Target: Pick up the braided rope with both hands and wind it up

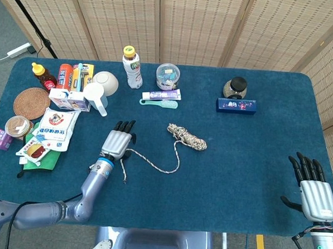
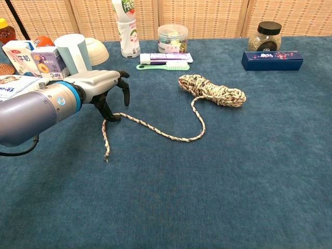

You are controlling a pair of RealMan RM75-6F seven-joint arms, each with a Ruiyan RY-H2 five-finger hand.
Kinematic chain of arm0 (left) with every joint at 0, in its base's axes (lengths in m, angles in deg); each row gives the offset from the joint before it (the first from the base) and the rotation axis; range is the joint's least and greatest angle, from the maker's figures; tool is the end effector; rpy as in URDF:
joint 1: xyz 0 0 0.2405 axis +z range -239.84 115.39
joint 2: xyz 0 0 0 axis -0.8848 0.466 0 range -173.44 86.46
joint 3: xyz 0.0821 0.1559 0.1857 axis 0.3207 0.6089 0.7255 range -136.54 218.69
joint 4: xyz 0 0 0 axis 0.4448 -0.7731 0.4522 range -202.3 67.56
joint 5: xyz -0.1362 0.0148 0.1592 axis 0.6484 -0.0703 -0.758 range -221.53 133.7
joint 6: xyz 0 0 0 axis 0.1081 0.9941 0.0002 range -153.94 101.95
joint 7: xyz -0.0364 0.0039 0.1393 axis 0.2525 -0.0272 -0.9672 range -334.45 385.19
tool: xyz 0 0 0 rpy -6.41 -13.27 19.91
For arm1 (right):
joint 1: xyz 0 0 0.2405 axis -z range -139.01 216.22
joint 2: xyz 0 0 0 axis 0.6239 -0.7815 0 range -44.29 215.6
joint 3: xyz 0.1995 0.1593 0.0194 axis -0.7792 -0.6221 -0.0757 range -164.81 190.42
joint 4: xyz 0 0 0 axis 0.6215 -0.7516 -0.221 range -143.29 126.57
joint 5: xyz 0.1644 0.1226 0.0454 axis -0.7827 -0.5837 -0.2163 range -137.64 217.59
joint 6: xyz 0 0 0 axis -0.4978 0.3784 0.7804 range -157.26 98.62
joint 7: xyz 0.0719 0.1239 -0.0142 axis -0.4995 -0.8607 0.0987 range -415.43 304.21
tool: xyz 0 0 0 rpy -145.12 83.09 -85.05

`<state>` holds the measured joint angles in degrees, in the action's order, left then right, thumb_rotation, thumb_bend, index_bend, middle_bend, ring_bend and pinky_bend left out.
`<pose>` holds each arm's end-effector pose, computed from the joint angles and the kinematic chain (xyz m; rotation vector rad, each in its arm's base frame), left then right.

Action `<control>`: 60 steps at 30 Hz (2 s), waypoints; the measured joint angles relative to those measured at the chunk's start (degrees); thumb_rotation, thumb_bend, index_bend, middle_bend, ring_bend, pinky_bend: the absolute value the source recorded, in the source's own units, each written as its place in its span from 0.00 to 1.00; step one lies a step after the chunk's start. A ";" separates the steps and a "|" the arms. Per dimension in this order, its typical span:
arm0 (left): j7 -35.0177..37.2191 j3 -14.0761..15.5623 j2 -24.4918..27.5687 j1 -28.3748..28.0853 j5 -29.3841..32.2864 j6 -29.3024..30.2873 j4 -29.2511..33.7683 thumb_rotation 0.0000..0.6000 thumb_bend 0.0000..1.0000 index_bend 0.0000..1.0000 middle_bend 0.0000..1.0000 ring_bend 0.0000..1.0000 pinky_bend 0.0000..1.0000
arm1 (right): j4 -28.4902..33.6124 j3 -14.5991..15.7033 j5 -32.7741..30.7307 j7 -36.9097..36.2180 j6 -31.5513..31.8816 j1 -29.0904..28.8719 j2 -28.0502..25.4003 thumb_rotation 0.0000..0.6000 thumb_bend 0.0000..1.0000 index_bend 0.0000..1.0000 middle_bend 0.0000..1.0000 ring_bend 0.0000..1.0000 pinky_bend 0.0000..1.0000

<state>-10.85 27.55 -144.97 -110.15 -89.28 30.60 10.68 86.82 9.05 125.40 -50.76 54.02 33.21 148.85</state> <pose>-0.1221 0.3521 -0.0722 -1.8026 -1.0087 -0.7686 -0.3022 -0.1863 0.1581 1.4126 -0.8738 0.8653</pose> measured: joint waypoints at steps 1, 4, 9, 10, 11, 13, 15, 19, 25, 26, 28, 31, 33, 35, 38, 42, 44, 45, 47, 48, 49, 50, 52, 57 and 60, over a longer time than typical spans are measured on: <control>-0.05 0.05 -0.07 -0.06 0.05 0.05 -0.10 1.00 0.28 0.44 0.00 0.00 0.00 | 0.00 0.00 0.00 -0.06 0.01 0.01 -0.02 1.00 0.00 0.00 0.00 0.00 0.00; -0.21 0.16 -0.29 -0.20 0.43 0.19 -0.34 1.00 0.29 0.46 0.00 0.00 0.00 | -0.06 0.01 0.02 -0.28 0.01 0.01 -0.09 1.00 0.00 0.00 0.00 0.00 0.00; -0.62 0.32 -0.70 -0.47 1.39 0.22 -0.57 1.00 0.30 0.47 0.00 0.00 0.00 | -0.05 -0.08 -0.05 -0.75 0.00 -0.02 -0.30 1.00 0.00 0.00 0.00 0.00 0.00; -0.68 0.30 -0.81 -0.56 1.50 0.34 -0.60 1.00 0.30 0.48 0.00 0.00 0.00 | -0.02 -0.10 -0.04 -0.82 0.04 -0.02 -0.35 1.00 0.00 0.00 0.00 0.00 0.00; -0.70 0.27 -0.86 -0.61 1.55 0.46 -0.60 1.00 0.30 0.48 0.00 0.00 0.00 | 0.00 -0.11 -0.01 -0.88 0.11 -0.01 -0.41 1.00 0.00 0.00 0.00 0.00 0.00; -0.75 0.28 -0.94 -0.70 1.64 0.62 -0.62 1.00 0.31 0.49 0.00 0.00 0.00 | 0.02 -0.12 0.02 -1.02 0.16 0.01 -0.47 1.00 0.00 0.00 0.00 0.00 0.00; -0.99 0.43 -1.02 -0.75 1.75 0.69 -0.73 1.00 0.31 0.51 0.00 0.00 0.00 | -0.01 -0.13 -0.01 -1.18 0.15 0.02 -0.53 1.00 0.00 0.00 0.00 0.00 0.00; -1.25 0.66 -1.47 -0.85 2.25 0.90 -1.09 1.00 0.32 0.54 0.00 0.00 0.00 | -0.07 -0.10 -0.01 -1.39 0.05 -0.01 -0.60 1.00 0.00 0.00 0.00 0.00 0.00; -1.40 0.92 -1.89 -0.94 2.54 0.95 -1.70 1.00 0.32 0.55 0.00 0.00 0.00 | -0.02 -0.07 0.12 -1.50 0.13 0.00 -0.60 1.00 0.00 0.00 0.00 0.00 0.00; -1.32 0.90 -1.91 -0.95 2.51 0.95 -1.77 1.00 0.32 0.56 0.00 0.00 0.00 | -0.01 -0.07 0.13 -1.49 0.13 -0.01 -0.60 1.00 0.00 0.00 0.00 0.00 0.00; -1.30 0.97 -1.95 -0.96 2.35 1.06 -1.98 1.00 0.32 0.57 0.00 0.00 0.00 | -0.01 -0.06 0.11 -1.48 0.09 -0.01 -0.58 1.00 0.00 0.00 0.00 0.00 0.00; -1.25 1.04 -1.98 -0.93 2.40 1.07 -2.07 1.00 0.33 0.58 0.00 0.00 0.00 | -0.03 -0.03 0.07 -1.53 -0.04 -0.05 -0.56 1.00 0.00 0.00 0.00 0.00 0.00; -1.14 1.04 -1.96 -0.90 2.43 1.03 -2.08 1.00 0.33 0.59 0.00 0.00 0.00 | -0.04 -0.02 0.08 -1.68 -0.10 -0.09 -0.57 1.00 0.00 0.00 0.00 0.00 0.00; -1.00 1.00 -1.86 -0.87 2.28 1.10 -2.00 1.00 0.33 0.59 0.00 0.00 0.00 | -0.04 -0.04 0.08 -1.77 -0.07 -0.09 -0.59 1.00 0.00 0.00 0.00 0.00 0.00; -0.77 0.86 -1.48 -0.83 1.98 1.31 -1.68 1.00 0.34 0.59 0.00 0.00 0.00 | -0.05 -0.06 0.09 -1.92 0.01 -0.07 -0.64 1.00 0.00 0.00 0.00 0.00 0.00; -0.46 0.62 -0.33 -0.69 0.98 2.02 -0.45 1.00 0.34 0.60 0.00 0.00 0.00 | -0.12 -0.08 -0.01 -2.13 -0.06 -0.07 -0.67 1.00 0.00 0.00 0.00 0.00 0.00; -0.42 0.53 0.42 -0.59 0.60 2.42 0.38 1.00 0.34 0.60 0.00 0.00 0.00 | -0.15 -0.08 -0.04 -2.19 -0.14 -0.10 -0.68 1.00 0.00 0.00 0.00 0.00 0.00; -0.40 0.49 0.75 -0.54 0.45 2.59 0.77 1.00 0.34 0.60 0.00 0.00 0.00 | -0.17 -0.07 -0.03 -2.18 -0.17 -0.12 -0.66 1.00 0.00 0.00 0.00 0.00 0.00; -0.40 0.45 1.73 -0.39 -0.05 3.05 1.80 1.00 0.34 0.60 0.00 0.00 0.00 | -0.20 -0.04 -0.05 -2.22 -0.34 -0.17 -0.62 1.00 0.00 0.00 0.00 0.00 0.00; -0.38 0.45 2.31 -0.29 -0.32 3.27 2.42 1.00 0.34 0.60 0.00 0.00 0.00 | -0.23 -0.03 -0.08 -2.23 -0.41 -0.20 -0.60 1.00 0.00 0.00 0.00 0.00 0.00; -0.35 0.45 2.72 -0.21 -0.51 3.42 2.90 1.00 0.34 0.60 0.00 0.00 0.00 | -0.27 -0.02 -0.11 -2.25 -0.50 -0.24 -0.57 1.00 0.00 0.00 0.00 0.00 0.00; -0.32 0.44 3.13 -0.14 -0.71 3.56 3.41 1.00 0.34 0.60 0.00 0.00 0.00 | -0.34 0.00 -0.16 -2.25 -0.68 -0.30 -0.52 1.00 0.00 0.00 0.00 0.00 0.00; -0.31 0.42 4.29 0.03 -1.20 3.93 4.74 1.00 0.34 0.60 0.00 0.00 0.00 | -0.44 0.02 -0.26 -2.26 -1.00 -0.43 -0.41 1.00 0.00 0.00 0.00 0.00 0.00; -0.86 -0.10 7.37 0.08 -1.72 4.74 8.08 1.00 0.34 0.60 0.00 0.00 0.00 | -0.45 0.08 -0.27 -2.45 -2.35 -1.17 0.00 1.00 0.00 0.00 0.00 0.00 0.00; -2.05 -0.69 9.43 -0.18 -1.67 5.47 10.38 1.00 0.34 0.60 0.00 0.00 0.00 | -0.33 -0.05 -0.41 -2.49 -4.18 -2.24 0.05 1.00 0.00 0.00 0.00 0.00 0.00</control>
<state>-12.91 26.86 -135.54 -110.33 -90.96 36.07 21.06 86.49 9.00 124.99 -53.25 49.84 30.97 148.89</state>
